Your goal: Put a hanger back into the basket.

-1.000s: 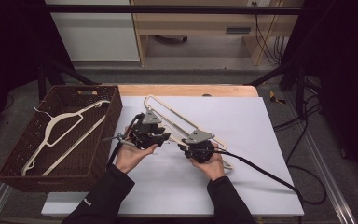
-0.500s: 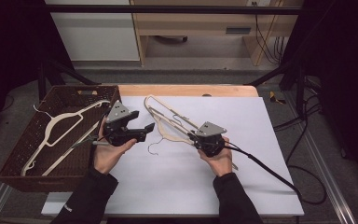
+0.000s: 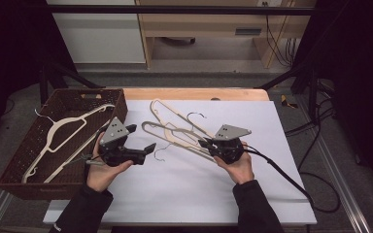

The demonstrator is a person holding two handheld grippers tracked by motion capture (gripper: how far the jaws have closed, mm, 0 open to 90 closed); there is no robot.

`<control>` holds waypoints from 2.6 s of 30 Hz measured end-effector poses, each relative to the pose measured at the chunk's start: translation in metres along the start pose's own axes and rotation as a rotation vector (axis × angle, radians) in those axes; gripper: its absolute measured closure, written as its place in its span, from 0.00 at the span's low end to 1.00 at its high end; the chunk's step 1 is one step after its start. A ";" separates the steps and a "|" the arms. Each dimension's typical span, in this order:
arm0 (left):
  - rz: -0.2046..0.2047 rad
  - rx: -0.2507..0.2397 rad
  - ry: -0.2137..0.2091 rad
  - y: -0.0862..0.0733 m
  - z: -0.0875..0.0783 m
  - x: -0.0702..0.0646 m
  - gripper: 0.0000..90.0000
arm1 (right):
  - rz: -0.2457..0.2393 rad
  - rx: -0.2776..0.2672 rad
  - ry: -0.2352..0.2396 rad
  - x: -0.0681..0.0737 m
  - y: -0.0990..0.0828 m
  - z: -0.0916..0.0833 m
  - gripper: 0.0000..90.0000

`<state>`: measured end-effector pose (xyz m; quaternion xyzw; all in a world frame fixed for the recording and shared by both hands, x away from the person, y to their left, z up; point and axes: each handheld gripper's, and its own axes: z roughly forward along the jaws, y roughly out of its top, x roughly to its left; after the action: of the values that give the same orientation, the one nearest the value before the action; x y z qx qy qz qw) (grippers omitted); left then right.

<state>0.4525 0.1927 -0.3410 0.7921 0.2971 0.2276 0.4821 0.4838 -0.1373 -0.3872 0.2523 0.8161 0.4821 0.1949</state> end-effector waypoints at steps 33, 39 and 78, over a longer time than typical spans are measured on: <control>0.159 0.233 -0.235 -0.022 0.060 -0.043 0.78 | 0.004 0.052 0.335 0.033 -0.013 -0.007 0.94; 0.173 0.263 -0.238 -0.023 0.059 -0.048 0.84 | -0.008 0.068 0.276 0.033 -0.014 -0.006 0.89; 0.035 0.180 -0.195 -0.012 0.024 -0.037 0.96 | 0.226 -0.136 -0.147 -0.020 -0.046 -0.081 0.14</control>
<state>0.4383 0.1566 -0.3651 0.8557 0.2542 0.1301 0.4316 0.4438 -0.2242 -0.3893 0.3632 0.7317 0.5352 0.2151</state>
